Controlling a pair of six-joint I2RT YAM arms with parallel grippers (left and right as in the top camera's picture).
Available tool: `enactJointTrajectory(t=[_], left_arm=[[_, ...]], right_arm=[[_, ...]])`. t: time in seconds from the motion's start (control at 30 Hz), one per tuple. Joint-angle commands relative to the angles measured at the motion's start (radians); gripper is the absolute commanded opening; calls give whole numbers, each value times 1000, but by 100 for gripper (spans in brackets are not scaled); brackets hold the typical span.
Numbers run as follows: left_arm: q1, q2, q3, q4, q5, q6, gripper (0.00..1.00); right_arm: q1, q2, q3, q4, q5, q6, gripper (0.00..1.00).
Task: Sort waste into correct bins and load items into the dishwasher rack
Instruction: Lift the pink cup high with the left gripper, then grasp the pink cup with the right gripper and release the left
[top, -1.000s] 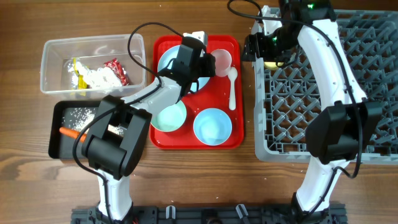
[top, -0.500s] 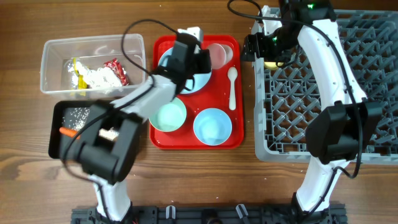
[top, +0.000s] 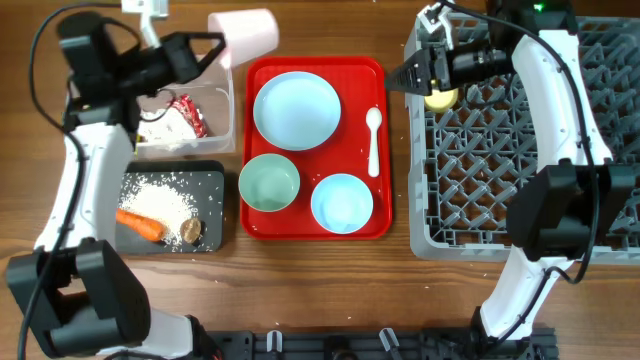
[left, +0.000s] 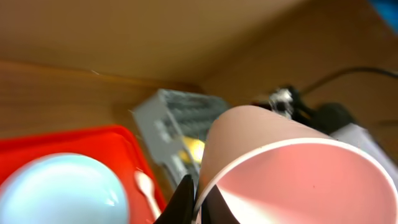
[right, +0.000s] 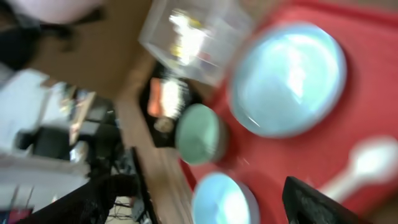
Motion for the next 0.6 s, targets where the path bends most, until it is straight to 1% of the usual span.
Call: enactJointTrajectory(t=[0.0,0.13,0.3,0.4,0.57], left_arm=[[-34,22,2,-5,249,-17,4],[-155,22,2,38,241,-17,4],[-267,27,2,37,119,-17,4],[-296,31,2,37,79,-17,4],[-293,33,2,35,78,-16,4]], right_arm=[[39,-21,13,-3,-232,-214,91],[91,-21,13,13,-233,-233,92],[103,-21,13,12,-264,-229,92],[101,-21,13,12,-267,-230,92],[100,-21,13,18,-316,-235,93]])
